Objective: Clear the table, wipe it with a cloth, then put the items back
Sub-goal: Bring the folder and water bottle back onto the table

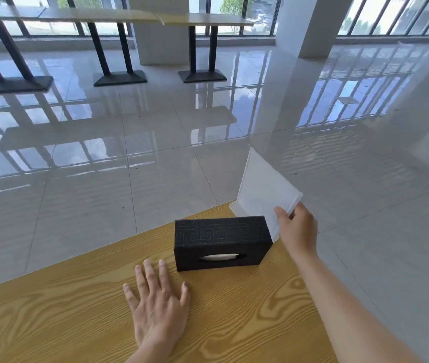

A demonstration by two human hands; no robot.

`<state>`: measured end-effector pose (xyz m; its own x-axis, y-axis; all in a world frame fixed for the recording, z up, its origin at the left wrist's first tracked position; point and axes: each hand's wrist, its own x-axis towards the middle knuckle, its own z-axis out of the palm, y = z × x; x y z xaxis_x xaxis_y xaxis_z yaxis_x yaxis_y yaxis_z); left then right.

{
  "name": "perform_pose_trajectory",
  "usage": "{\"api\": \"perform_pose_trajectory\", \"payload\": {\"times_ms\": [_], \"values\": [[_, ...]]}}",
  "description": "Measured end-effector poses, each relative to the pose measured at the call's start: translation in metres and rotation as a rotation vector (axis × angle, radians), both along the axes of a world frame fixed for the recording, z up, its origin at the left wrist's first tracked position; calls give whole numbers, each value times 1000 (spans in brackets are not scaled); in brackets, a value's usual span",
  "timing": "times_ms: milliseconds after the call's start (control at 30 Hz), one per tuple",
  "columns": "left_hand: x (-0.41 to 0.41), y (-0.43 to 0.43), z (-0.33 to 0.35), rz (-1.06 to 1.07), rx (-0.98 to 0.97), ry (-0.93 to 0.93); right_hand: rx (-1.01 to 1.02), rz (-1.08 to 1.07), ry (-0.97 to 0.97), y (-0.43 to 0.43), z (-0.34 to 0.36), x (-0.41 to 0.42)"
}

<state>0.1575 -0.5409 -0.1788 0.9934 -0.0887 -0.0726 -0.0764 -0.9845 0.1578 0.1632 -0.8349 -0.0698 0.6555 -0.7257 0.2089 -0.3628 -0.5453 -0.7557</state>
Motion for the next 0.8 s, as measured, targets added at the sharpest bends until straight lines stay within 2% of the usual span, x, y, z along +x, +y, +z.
{"api": "perform_pose_trajectory", "payload": {"times_ms": [800], "values": [[2,0,-1,15,-22,-21,-3,-24,-3,2,4,2]]}}
